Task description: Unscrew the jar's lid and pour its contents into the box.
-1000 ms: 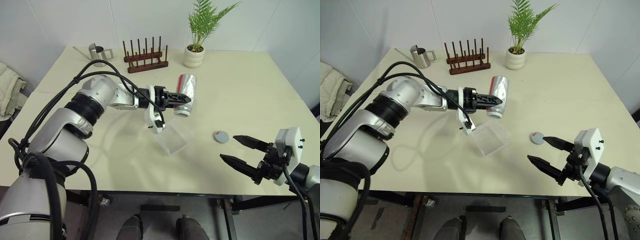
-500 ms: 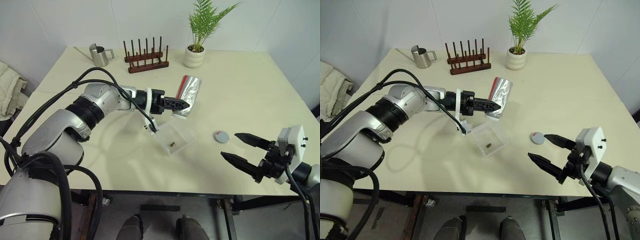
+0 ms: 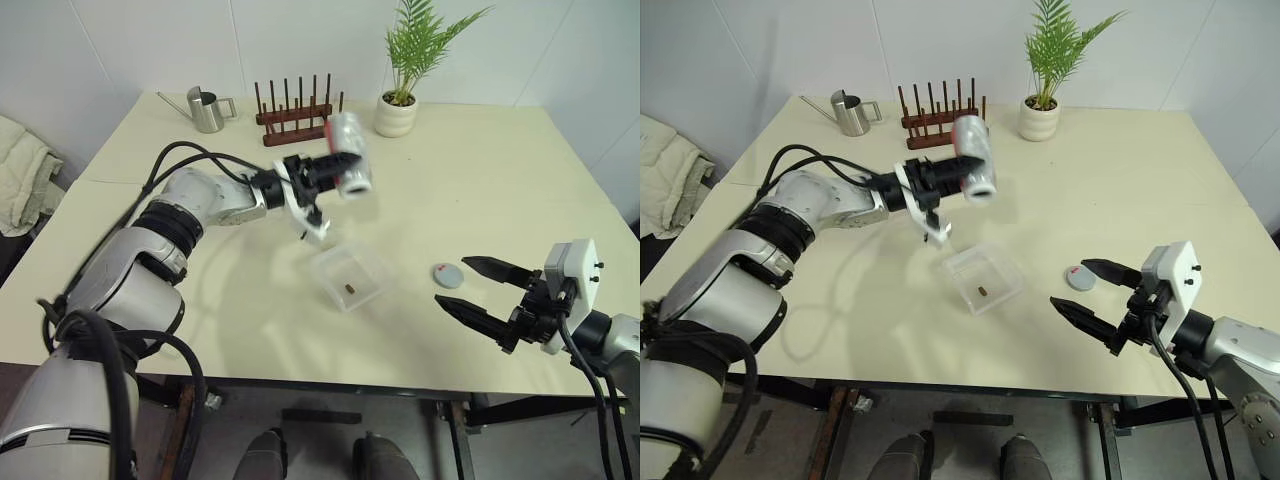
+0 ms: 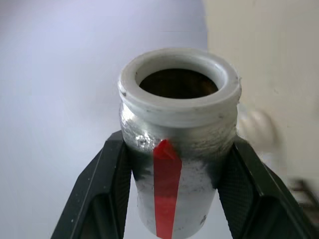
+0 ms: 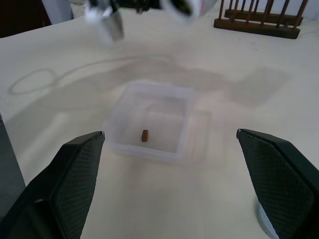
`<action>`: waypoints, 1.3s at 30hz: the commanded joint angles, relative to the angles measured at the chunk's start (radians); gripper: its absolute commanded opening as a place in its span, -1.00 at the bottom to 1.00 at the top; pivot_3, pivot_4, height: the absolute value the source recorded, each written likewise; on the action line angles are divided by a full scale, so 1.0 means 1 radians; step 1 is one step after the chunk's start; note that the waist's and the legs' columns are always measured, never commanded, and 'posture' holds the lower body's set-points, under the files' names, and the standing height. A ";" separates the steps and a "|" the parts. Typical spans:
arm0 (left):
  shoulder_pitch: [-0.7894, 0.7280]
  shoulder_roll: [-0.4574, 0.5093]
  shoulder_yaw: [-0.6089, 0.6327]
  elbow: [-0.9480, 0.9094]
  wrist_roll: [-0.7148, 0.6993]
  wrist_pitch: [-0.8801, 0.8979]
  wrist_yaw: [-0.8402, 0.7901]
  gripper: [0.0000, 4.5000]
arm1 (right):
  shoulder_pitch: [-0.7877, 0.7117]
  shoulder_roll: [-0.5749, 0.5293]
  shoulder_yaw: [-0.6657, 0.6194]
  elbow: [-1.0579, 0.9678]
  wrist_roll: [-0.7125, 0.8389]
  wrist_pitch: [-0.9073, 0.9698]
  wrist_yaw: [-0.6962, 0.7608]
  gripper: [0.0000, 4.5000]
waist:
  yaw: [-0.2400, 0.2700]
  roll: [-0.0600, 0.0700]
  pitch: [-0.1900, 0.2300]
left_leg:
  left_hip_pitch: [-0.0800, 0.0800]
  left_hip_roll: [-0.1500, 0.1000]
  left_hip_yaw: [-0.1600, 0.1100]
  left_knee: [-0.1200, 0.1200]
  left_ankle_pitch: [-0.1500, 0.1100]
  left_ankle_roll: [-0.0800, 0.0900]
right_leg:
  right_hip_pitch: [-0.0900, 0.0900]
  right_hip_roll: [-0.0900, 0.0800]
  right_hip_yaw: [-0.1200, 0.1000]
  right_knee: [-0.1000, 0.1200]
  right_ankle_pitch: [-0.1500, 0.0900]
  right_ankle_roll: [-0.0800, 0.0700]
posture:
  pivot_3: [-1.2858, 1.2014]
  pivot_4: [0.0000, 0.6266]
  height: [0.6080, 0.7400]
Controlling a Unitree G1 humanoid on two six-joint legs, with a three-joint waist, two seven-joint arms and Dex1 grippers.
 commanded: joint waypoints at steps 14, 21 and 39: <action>0.318 -0.211 0.706 -0.361 -1.043 0.839 -0.736 -0.08 | -0.169 -0.072 0.090 0.131 -0.044 -0.021 0.094 0.98 | -0.003 0.000 0.000 | 0.000 0.000 -0.002 0.007 0.002 -0.001 | 0.001 0.000 0.000 0.006 0.001 0.000 | 0.03 -0.52 1.00; 0.471 -0.179 0.621 -0.601 -1.017 1.013 -0.851 -0.08 | -0.201 -0.074 0.107 0.165 -0.046 -0.024 0.147 0.98 | -0.002 0.000 0.000 | 0.001 0.000 -0.003 0.008 0.002 0.000 | 0.001 0.001 0.000 0.007 0.002 -0.001 | 0.03 -0.52 1.00; 0.588 -0.119 0.572 -0.844 -1.019 1.227 -0.928 0.57 | -0.222 -0.072 0.145 0.209 -0.090 -0.047 0.176 1.00 | -0.003 0.000 0.000 | 0.001 0.001 -0.003 0.007 0.003 0.001 | 0.002 0.001 0.000 0.005 0.004 -0.002 | 0.03 -0.52 1.00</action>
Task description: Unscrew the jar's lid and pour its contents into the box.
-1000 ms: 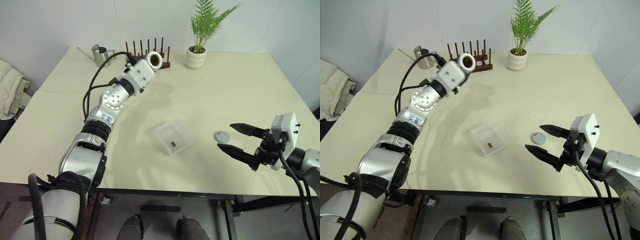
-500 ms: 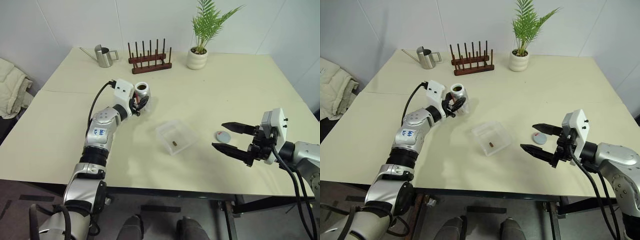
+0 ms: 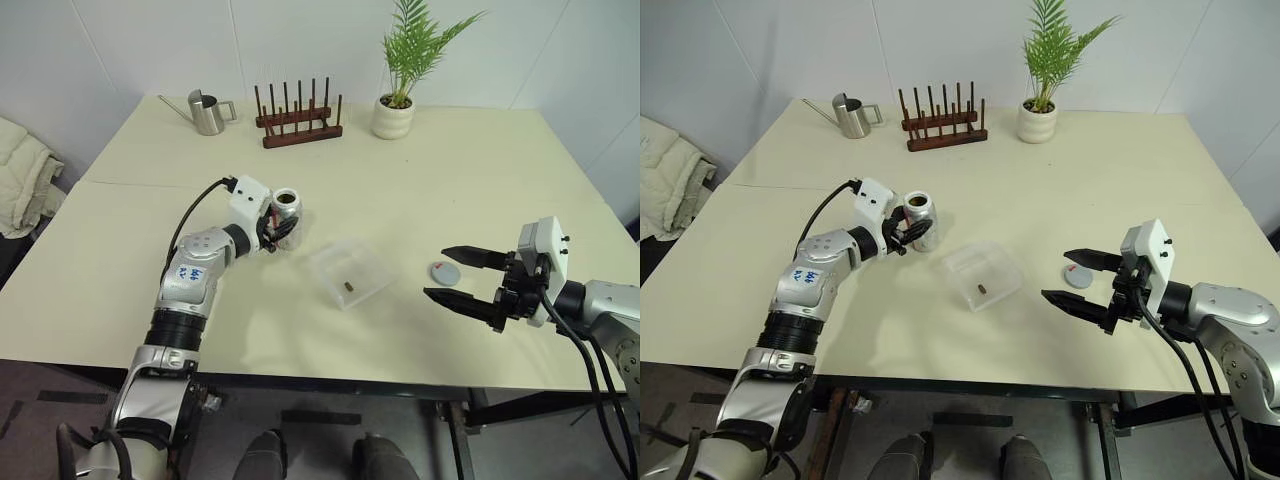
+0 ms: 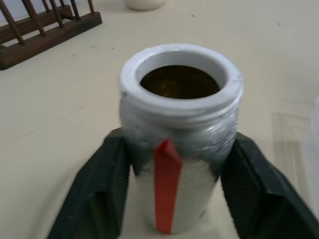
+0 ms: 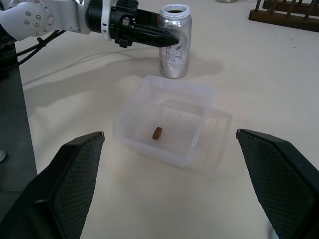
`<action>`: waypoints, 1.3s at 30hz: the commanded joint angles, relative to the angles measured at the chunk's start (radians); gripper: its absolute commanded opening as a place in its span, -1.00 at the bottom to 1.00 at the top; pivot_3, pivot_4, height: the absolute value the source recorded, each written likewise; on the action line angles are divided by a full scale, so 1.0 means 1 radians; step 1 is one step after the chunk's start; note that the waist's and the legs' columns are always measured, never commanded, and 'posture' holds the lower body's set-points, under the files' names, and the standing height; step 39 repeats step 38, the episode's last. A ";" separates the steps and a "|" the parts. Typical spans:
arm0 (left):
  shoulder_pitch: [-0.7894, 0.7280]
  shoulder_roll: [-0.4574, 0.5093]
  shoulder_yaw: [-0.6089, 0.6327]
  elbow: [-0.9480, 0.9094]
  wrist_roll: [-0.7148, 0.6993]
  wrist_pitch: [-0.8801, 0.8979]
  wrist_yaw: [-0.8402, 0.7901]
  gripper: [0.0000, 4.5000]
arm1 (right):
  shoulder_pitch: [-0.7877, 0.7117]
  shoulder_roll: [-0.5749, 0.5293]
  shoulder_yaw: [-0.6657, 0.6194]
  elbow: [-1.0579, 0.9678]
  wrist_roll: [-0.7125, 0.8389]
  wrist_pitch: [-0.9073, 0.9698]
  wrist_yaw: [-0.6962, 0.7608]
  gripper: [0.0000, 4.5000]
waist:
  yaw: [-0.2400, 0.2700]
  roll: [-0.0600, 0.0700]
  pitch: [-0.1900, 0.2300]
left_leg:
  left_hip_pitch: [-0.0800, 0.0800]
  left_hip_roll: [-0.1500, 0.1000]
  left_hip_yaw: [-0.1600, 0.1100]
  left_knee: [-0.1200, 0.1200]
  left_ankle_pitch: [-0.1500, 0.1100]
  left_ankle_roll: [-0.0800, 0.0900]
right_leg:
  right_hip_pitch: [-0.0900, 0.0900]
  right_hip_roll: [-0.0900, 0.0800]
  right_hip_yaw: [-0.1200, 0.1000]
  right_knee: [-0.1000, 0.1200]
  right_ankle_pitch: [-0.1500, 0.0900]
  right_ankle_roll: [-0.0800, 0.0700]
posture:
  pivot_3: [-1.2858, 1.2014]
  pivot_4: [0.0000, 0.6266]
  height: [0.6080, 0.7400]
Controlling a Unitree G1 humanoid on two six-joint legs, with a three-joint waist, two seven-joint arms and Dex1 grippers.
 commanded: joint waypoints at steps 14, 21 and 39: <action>0.088 0.104 0.008 -0.318 -0.016 0.257 -0.017 0.99 | -0.026 -0.016 0.000 0.022 -0.022 -0.039 0.031 1.00 | -0.001 0.000 0.000 | 0.000 0.000 0.000 -0.001 0.000 0.000 | 0.000 0.000 0.000 -0.001 0.000 0.000 | 0.03 -0.52 1.00; 0.140 0.156 0.021 -0.433 -0.031 0.355 -0.022 0.99 | -0.030 -0.030 -0.003 0.052 -0.040 -0.052 0.074 1.00 | -0.001 0.000 0.000 | 0.000 0.000 0.000 -0.001 0.000 0.000 | 0.000 0.000 0.000 -0.001 0.000 0.000 | 0.03 -0.52 1.00; 0.211 0.570 0.253 0.037 -0.313 -0.176 -0.869 0.99 | -0.031 -0.185 -0.107 0.276 -0.105 -0.187 0.291 1.00 | -0.017 0.001 -0.001 | 0.001 0.002 0.002 -0.009 -0.001 0.001 | -0.001 -0.001 -0.001 -0.007 0.000 -0.005 | 0.03 -0.52 1.00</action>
